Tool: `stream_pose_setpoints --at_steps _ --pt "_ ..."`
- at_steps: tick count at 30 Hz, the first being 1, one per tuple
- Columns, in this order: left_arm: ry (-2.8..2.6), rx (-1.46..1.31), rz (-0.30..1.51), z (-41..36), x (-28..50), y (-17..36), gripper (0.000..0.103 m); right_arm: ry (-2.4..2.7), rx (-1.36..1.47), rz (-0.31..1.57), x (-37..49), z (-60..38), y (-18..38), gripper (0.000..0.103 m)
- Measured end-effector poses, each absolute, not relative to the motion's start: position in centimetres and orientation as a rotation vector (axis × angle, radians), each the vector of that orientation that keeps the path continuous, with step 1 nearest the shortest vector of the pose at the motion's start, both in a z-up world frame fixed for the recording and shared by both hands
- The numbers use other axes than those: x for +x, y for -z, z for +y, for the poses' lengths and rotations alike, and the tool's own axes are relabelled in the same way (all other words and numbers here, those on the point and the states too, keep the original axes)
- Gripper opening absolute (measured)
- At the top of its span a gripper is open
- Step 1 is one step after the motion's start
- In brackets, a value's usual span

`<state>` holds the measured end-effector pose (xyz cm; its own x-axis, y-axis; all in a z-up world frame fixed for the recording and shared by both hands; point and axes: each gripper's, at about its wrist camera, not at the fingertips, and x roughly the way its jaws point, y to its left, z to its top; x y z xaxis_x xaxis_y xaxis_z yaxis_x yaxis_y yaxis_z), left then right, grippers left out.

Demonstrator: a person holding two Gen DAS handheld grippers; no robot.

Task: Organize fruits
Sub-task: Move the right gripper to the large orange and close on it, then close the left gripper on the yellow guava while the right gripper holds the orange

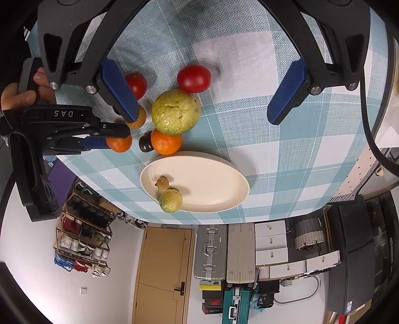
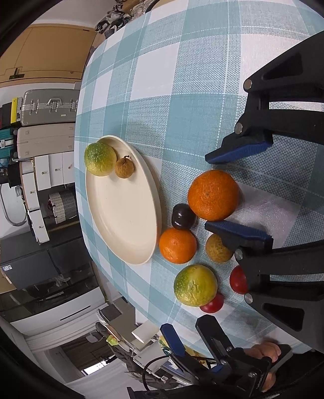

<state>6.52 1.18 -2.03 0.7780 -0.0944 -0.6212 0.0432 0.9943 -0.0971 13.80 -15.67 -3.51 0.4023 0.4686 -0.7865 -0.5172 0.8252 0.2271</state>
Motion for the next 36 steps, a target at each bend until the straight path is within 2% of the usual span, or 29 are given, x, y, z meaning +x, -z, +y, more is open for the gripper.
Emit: stream_pose_setpoints --at_steps 3,22,27,36 --pt "0.074 -0.076 0.675 1.1 6.6 2.0 0.102 -0.632 -0.065 0.969 13.6 -15.5 3.5 0.041" --pt "0.099 -0.026 0.762 -0.6 9.3 3.3 0.102 -0.648 -0.014 0.918 13.1 -16.5 2.5 0.04" --pt "0.114 -0.026 0.794 -0.8 10.1 3.8 0.091 -0.649 -0.011 0.909 13.0 -16.7 2.1 0.04" --pt "0.169 -0.056 0.83 -0.7 10.5 4.5 0.062 -0.65 -0.017 0.906 12.9 -16.7 1.9 0.04"
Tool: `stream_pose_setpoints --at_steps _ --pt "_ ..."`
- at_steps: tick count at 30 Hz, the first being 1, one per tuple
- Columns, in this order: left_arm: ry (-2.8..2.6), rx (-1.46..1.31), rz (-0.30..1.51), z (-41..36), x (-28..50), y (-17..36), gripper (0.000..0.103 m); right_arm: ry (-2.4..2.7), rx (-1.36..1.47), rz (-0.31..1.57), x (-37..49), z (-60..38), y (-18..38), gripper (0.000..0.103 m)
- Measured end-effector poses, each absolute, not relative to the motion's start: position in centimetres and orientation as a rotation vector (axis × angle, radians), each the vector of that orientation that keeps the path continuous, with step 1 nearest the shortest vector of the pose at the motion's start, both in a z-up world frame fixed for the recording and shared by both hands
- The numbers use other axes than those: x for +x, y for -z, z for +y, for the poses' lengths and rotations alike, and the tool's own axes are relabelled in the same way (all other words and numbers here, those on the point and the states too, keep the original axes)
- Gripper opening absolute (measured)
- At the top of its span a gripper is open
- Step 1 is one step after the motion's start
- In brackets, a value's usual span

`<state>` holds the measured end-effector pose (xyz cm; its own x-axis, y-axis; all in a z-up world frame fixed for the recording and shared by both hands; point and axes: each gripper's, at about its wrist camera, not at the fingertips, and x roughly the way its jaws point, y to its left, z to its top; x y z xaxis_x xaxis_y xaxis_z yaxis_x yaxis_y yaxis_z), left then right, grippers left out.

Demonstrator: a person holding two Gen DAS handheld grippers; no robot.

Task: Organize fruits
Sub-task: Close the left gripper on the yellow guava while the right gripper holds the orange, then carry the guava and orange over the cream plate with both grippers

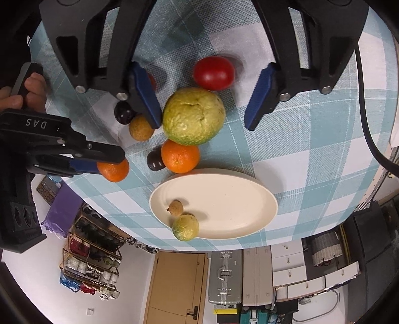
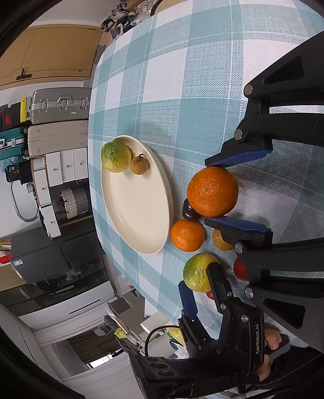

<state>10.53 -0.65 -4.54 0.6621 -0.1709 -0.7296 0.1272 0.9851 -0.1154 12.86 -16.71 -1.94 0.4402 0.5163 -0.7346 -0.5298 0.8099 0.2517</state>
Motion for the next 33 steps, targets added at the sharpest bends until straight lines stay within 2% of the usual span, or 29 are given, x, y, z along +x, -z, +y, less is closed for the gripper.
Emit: stream_pose_setpoints --at_steps 4,15,33 --pt "0.194 -0.049 0.84 -1.0 10.6 4.7 0.049 -0.651 -0.02 0.905 12.8 -16.6 1.8 0.04" --pt "0.216 -0.055 0.798 -1.1 9.8 4.1 0.048 -0.653 -0.028 0.897 12.8 -16.5 1.5 0.04" --pt "0.124 -0.115 0.592 1.8 8.2 -0.6 0.048 -0.663 -0.002 0.814 13.4 -16.1 -0.5 0.04"
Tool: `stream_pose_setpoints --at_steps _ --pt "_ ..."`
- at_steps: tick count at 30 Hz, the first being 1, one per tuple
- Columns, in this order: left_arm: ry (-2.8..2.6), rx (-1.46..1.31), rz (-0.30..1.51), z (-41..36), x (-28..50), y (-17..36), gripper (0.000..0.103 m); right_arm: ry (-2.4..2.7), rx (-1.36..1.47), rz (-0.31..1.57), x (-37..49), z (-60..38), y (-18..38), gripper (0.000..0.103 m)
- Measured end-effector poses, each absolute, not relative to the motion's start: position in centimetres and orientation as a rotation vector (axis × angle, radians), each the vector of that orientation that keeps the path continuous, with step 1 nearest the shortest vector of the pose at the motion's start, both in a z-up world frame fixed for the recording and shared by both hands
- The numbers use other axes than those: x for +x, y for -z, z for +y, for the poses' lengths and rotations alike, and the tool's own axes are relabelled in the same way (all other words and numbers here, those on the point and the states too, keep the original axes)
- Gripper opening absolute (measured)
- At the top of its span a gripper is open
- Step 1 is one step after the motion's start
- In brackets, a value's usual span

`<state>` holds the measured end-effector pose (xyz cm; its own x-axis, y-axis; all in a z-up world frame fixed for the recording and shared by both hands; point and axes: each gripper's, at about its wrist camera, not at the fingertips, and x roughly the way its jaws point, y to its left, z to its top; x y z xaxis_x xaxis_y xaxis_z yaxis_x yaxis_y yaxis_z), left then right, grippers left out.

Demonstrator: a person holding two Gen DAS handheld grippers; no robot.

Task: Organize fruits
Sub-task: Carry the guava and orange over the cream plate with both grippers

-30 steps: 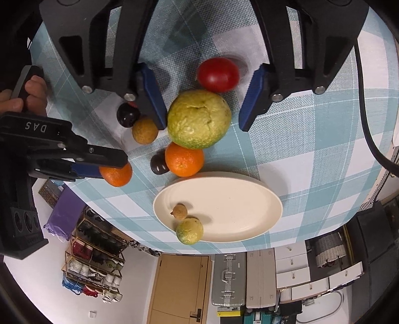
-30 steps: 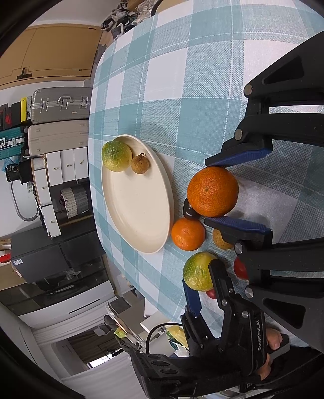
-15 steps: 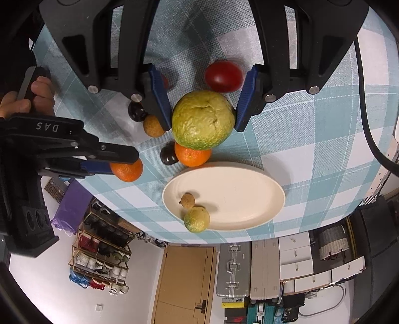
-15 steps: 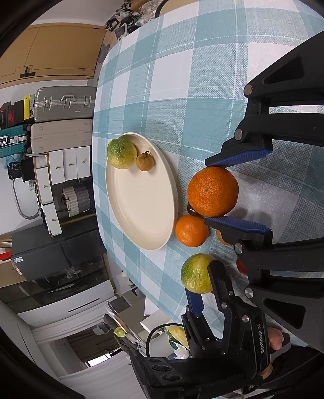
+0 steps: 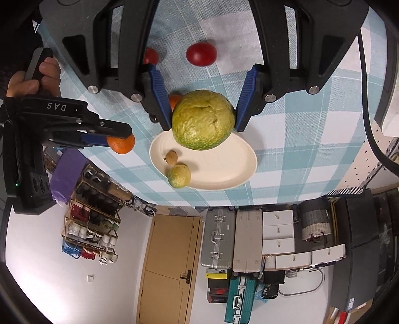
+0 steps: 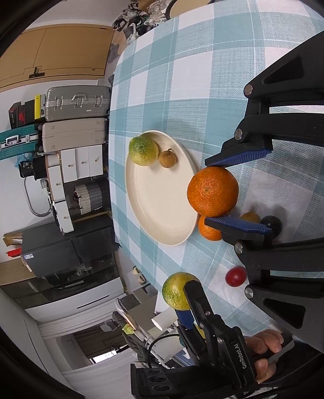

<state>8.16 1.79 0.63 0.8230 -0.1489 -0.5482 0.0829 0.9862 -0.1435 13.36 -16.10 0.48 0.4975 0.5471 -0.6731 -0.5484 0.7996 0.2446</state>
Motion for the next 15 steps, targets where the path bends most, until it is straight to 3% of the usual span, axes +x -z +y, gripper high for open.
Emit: stream_pose_setpoints --at_steps 15 --pt "0.107 -0.136 0.548 2.7 11.4 -2.4 0.048 -0.66 0.026 0.77 15.2 -15.5 -1.5 0.04"
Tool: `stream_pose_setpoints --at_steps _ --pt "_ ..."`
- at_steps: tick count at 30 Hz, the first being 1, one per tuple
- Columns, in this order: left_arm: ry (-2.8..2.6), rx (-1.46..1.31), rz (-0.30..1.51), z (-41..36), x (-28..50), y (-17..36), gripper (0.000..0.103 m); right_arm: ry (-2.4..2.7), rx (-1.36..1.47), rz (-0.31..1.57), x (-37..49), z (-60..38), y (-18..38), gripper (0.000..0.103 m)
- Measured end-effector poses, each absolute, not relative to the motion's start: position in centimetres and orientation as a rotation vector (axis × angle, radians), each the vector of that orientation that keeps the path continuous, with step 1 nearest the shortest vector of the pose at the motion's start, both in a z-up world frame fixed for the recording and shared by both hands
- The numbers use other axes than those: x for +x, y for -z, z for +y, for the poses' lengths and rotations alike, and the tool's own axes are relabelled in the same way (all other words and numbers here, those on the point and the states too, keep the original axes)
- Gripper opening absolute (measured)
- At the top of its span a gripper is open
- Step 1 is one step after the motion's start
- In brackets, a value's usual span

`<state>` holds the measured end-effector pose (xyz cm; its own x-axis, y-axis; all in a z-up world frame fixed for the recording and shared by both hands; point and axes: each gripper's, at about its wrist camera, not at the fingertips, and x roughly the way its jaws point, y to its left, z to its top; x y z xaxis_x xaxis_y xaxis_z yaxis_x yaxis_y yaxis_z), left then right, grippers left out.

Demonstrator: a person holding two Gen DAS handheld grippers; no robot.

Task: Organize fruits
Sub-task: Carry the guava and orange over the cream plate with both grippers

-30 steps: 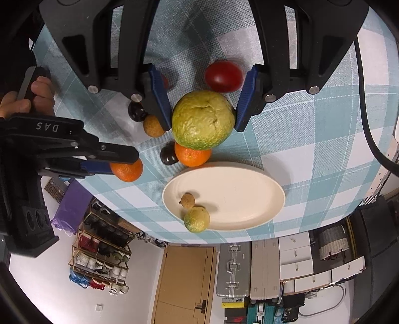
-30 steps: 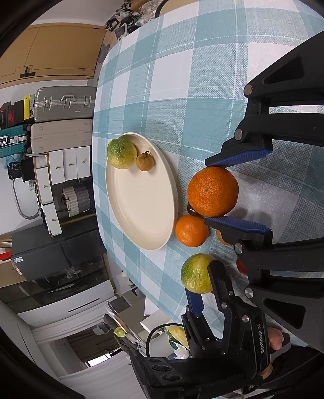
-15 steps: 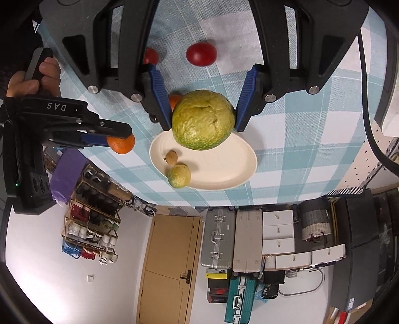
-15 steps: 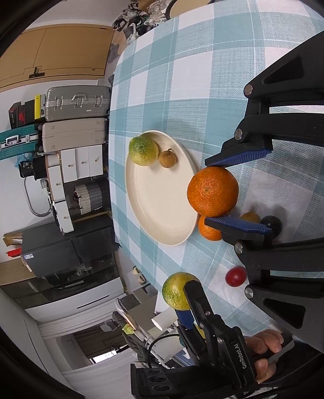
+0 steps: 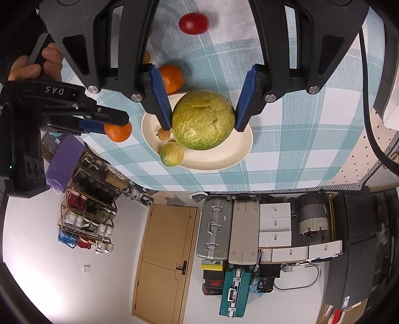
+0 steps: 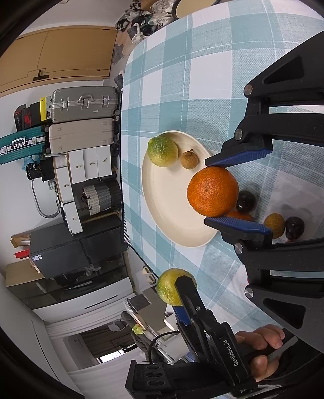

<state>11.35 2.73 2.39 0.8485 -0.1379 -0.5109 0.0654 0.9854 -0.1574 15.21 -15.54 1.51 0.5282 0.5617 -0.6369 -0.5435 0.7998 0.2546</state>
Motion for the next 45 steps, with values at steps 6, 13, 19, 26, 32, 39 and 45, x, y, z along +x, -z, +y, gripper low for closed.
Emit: stream_pose_setpoints --at_steps 6,13,19,26,32,39,45 --pt "0.096 -0.14 0.534 2.9 12.9 -2.7 0.048 -0.659 0.041 0.762 16.3 -15.0 -1.4 0.04" --pt "0.085 -0.149 0.531 3.0 14.7 -2.3 0.048 -0.656 0.056 0.749 17.4 -14.5 -1.6 0.04" --pt "0.078 -0.147 0.534 3.2 15.9 -1.9 0.048 -0.651 0.071 0.75 18.4 -14.2 -1.3 0.04" --pt "0.07 -0.145 0.556 3.2 17.3 -0.6 0.048 -0.642 0.07 0.782 19.1 -14.1 -0.5 0.04" --pt "0.072 -0.123 0.585 3.0 18.0 0.5 0.048 -0.661 0.052 0.804 19.1 -13.7 0.0 0.04" --pt "0.082 -0.086 0.629 2.2 18.7 1.7 0.049 -0.679 0.028 0.858 19.5 -13.0 1.1 0.04" --pt "0.077 -0.062 0.668 1.9 19.5 2.8 0.049 -0.689 0.016 0.883 20.0 -12.4 2.0 0.04"
